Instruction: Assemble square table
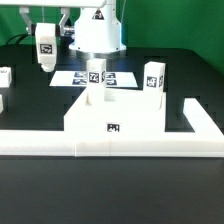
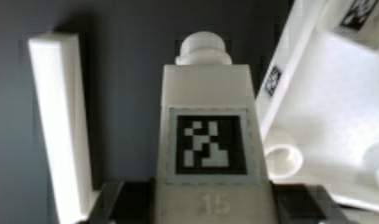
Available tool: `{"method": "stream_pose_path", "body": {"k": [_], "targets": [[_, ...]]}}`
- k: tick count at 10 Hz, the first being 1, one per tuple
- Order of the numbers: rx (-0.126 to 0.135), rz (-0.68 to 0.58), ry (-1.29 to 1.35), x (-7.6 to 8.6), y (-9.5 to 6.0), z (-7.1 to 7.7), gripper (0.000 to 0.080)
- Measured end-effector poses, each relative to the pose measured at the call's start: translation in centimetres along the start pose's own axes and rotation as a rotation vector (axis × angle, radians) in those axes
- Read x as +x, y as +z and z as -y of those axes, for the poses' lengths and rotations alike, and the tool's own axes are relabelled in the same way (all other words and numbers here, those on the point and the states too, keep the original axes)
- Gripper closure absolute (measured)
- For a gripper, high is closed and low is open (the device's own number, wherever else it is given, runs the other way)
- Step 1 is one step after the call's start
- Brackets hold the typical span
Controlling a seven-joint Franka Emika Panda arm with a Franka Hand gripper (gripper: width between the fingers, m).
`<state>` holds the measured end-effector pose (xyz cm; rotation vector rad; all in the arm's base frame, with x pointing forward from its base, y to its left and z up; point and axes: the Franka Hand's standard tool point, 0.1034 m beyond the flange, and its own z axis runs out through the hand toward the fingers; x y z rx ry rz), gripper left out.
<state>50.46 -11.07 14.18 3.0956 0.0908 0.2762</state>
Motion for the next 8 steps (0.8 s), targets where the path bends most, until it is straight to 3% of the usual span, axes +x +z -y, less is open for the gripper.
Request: {"method": "stream_pose_path", "body": {"k": [1,2,4,5,6,7,8], "targets": [[-0.019,-0.057,0.003,-0.1,0.0,-0.3,0.0503],[-0.019,-0.120,0.033,0.5,-0.7,0.2,0.0503],[0.007,-0.211,0.077,3.1,-1.9,3.2,0.0503],[-0.016,-0.277,0.084,4.0,-2.2,3.5,0.0503],[-0.005,-0.328,0.118,5.4,-3.2,5.3,0.0503],[0.028,-0.372,0.127,7.4,-4.9,8.0,0.0503],[0.041,-0.382,0.112,8.0,-5.6,8.9,0.0503]]}}
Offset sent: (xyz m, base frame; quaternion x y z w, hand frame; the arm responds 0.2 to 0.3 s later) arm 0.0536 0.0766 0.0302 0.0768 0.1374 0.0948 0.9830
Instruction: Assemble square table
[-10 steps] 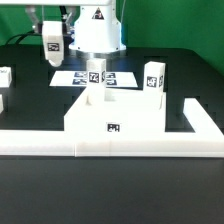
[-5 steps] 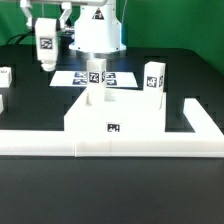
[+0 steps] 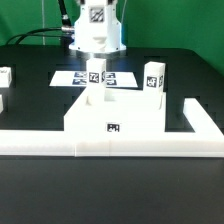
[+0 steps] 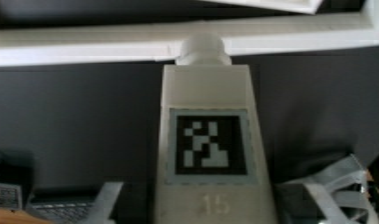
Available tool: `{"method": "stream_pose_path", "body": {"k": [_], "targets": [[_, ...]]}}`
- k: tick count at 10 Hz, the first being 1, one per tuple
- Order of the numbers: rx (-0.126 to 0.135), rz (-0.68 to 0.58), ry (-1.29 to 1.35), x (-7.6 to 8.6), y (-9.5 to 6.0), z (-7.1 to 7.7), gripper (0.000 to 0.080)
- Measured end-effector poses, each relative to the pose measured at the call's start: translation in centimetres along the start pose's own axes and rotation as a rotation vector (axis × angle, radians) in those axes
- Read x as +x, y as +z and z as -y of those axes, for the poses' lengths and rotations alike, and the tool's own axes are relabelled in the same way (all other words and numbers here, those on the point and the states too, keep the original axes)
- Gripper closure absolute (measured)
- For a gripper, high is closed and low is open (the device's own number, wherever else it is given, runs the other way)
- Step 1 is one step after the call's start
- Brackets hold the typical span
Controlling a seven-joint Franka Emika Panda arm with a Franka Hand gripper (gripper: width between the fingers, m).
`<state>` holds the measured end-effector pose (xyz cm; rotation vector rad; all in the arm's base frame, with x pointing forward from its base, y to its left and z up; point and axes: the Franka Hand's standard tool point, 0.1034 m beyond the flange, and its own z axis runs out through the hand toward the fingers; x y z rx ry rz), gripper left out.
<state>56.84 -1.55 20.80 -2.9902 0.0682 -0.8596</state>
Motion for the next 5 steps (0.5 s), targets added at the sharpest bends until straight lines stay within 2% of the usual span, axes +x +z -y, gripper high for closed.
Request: {"method": "stream_pose_path", "body": {"k": [1,2,5], "targets": [[-0.002,0.043,-0.008,-1.35,0.50,-1.09,0.0503],[-0.011,0.047,0.003,-1.61,0.78,-1.73,0.0503],[-0.011,0.048,0.002,-1.64,0.82,-1.67,0.0503]]}}
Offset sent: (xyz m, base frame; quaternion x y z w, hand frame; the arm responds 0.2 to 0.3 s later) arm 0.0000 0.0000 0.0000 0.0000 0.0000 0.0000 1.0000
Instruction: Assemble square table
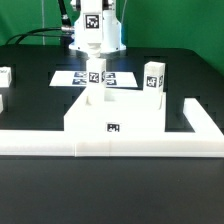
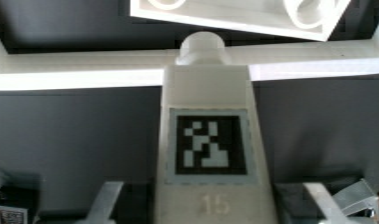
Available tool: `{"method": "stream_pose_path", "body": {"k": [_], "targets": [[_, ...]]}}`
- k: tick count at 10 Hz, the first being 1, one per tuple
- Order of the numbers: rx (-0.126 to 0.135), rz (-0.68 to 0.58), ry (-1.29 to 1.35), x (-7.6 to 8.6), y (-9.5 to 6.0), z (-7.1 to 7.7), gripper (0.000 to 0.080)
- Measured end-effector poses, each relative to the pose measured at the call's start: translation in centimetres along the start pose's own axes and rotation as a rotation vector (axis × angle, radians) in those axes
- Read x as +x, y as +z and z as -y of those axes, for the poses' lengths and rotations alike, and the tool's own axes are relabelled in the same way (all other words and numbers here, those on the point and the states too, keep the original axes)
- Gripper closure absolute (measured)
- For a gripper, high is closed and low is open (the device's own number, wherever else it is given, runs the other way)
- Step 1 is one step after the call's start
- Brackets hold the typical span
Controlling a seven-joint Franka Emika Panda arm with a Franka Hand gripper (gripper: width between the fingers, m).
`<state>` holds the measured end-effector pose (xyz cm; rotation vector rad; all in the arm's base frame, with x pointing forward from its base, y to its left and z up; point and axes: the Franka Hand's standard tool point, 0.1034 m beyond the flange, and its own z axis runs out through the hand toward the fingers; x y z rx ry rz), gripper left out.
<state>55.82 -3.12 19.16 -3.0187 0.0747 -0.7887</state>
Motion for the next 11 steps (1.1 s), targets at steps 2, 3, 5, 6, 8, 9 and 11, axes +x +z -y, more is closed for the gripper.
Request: {"method": "stream_pose_path", "body": {"k": [2,3,5,6,8,9,11], "targets": [[0.033,0.041,0.000,-0.4,0.1,0.8,0.0503],[0.032,0.046,0.030,-0.3,1.3,1.6,0.0503],[0.037,0.053,0.050,0.5,3.8,4.1,0.0503],[0.030,0.057,0.059,0.4,4.9,4.4,0.0503],[0.019,0.071,0.081,-0.6,7.1,5.2,0.0503],[0.008,0.056,0.098,-1.3,7.6,5.9,0.0503],[0.002,0.047,0.105,-1.5,7.6,5.9,0.0503]]}}
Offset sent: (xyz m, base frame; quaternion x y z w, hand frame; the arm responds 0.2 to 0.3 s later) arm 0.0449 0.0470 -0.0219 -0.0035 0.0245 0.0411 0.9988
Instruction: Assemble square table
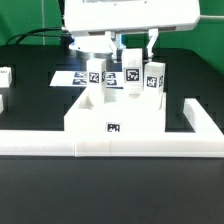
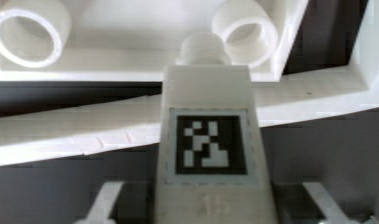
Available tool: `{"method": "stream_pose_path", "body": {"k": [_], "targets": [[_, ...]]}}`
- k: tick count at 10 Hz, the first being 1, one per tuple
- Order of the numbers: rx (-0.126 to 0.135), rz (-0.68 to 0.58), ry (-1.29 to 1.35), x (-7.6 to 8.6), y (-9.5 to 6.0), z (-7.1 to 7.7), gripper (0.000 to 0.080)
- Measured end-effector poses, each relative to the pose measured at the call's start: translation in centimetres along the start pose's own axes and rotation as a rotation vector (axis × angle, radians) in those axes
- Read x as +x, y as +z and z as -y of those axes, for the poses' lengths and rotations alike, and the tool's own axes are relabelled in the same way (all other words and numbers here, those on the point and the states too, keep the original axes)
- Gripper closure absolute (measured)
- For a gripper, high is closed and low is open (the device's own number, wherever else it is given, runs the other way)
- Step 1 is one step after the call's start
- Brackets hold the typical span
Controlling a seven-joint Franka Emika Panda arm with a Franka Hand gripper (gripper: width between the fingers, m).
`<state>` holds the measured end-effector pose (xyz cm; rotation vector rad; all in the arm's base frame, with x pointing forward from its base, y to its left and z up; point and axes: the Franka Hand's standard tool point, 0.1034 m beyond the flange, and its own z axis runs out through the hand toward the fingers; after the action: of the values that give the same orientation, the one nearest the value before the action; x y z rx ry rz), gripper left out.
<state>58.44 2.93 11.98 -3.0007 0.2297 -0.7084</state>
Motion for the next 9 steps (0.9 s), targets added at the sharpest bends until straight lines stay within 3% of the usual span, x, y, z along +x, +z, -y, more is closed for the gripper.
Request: {"method": "stream_pose_path", "body": {"k": [2,4,6,9], "targets": [[0.000,0.001,-0.002,-0.2,0.0,0.1,0.0503],[-0.002,-0.010,0.005,-2.0,0.4,2.6,0.0503],[0.000,-0.010,0.008,-0.7,0.5,2.7,0.0503],[-0.001,-0.007,0.006,-0.7,0.9,2.8,0.0503]]}}
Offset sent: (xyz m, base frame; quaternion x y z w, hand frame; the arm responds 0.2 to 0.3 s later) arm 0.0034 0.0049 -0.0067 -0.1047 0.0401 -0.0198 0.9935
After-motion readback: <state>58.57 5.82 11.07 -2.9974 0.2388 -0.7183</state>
